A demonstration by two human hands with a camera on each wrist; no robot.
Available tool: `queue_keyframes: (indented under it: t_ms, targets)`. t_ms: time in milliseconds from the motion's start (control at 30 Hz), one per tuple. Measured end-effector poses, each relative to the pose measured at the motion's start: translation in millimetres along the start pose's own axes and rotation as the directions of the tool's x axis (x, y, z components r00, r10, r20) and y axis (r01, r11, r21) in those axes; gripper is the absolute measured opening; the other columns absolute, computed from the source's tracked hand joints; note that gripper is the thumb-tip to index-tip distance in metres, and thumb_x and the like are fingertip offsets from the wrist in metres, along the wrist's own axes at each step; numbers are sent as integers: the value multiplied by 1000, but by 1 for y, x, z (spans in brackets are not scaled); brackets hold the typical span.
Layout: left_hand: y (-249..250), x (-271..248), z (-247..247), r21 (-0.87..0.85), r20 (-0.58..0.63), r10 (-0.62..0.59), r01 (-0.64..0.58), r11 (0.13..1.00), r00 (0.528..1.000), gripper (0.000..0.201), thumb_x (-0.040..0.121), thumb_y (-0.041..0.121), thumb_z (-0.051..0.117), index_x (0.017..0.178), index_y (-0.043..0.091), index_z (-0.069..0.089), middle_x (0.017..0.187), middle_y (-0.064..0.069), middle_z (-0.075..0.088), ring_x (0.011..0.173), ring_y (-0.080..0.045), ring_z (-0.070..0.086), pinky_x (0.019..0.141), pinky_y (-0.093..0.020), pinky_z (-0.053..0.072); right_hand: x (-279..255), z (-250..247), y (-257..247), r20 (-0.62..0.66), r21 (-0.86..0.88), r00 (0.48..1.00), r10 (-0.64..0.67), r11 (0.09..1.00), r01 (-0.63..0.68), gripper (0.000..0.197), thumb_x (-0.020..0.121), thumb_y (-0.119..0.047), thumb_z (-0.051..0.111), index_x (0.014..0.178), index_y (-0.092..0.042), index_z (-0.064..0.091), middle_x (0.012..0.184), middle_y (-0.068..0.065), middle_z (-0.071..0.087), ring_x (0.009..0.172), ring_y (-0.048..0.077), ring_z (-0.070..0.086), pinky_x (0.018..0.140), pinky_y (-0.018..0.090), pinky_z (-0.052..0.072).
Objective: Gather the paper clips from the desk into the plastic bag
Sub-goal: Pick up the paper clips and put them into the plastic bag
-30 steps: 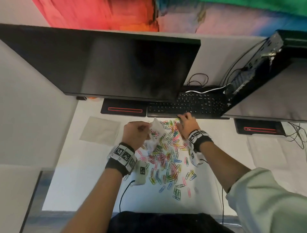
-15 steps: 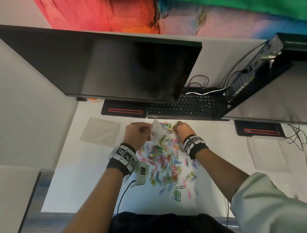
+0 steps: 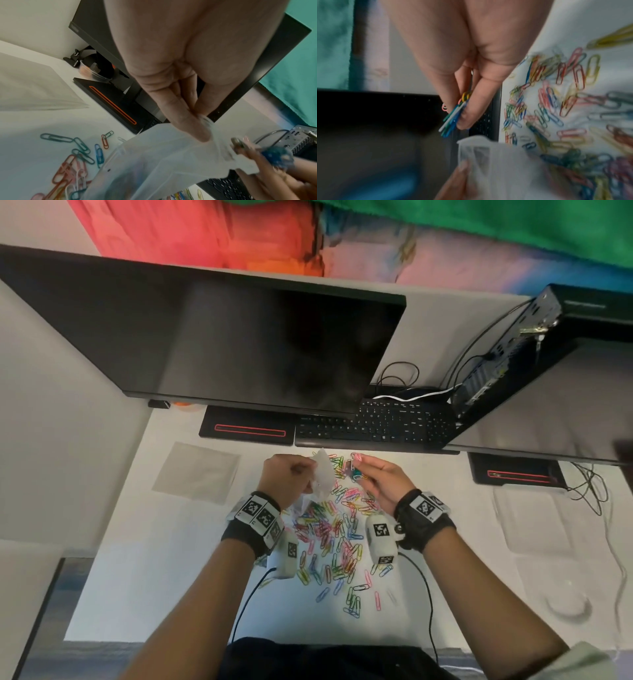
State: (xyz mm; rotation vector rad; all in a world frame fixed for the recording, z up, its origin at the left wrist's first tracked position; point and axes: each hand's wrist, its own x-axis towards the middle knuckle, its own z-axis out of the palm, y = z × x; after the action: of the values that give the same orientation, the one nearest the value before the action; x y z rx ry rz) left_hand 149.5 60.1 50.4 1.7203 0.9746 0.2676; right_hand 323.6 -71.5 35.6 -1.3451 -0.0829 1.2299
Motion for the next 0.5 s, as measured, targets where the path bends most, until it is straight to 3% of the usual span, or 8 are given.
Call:
queue_keyframes:
  t_ms: [67,167,267,367,433,500]
  targets:
    - [1,1,5,-10,18,-16,16,1000,1000,13,93,15,64,94,11,76,78,-6,76,71,-18,75,70,-27,63,-3,10,4,21,49,1000,8,999,-9,32,86,-6,66,117,0,64,110,15,71,102,24,68,83,26,57]
    - [0,2,13,-34,21,-27,28,999,999,12,94,14,64,94,11,75,78,-5,76,71,-17,75,69,-27,63,-1,23,10,-46,14,998,42,999,-42,29,84,-1,68,112,6,64,108,19,70,98,28,70,81,29,58]
    - [1,3,21,-34,10,-26,26,999,1000,12,93,15,65,95,10,76,75,-4,76,65,-13,74,69,-31,63,7,29,16,-152,-130,987,45,989,-66,26,85,0,68,110,6,66,108,21,69,92,27,72,83,34,59]
    - [1,1,25,-11,22,-14,14,1000,1000,11,93,13,64,93,13,76,74,-3,75,63,-12,73,70,-33,63,10,35,14,-124,-270,990,59,959,-91,21,89,-4,64,109,1,66,116,19,67,98,26,69,92,38,54]
    - [1,1,26,-7,26,-7,7,1000,1000,14,93,14,64,87,22,74,74,-3,76,66,-16,75,72,-38,63,5,40,12,-72,-318,995,73,944,-92,27,86,2,64,113,3,64,114,18,66,101,27,66,92,33,53]
    - [0,1,25,6,33,-8,8,1000,999,13,93,15,64,89,21,75,76,-2,76,67,-15,75,72,-39,63,-2,41,10,-66,-469,997,33,881,-60,33,79,3,71,112,0,68,105,14,71,95,24,68,78,22,55]
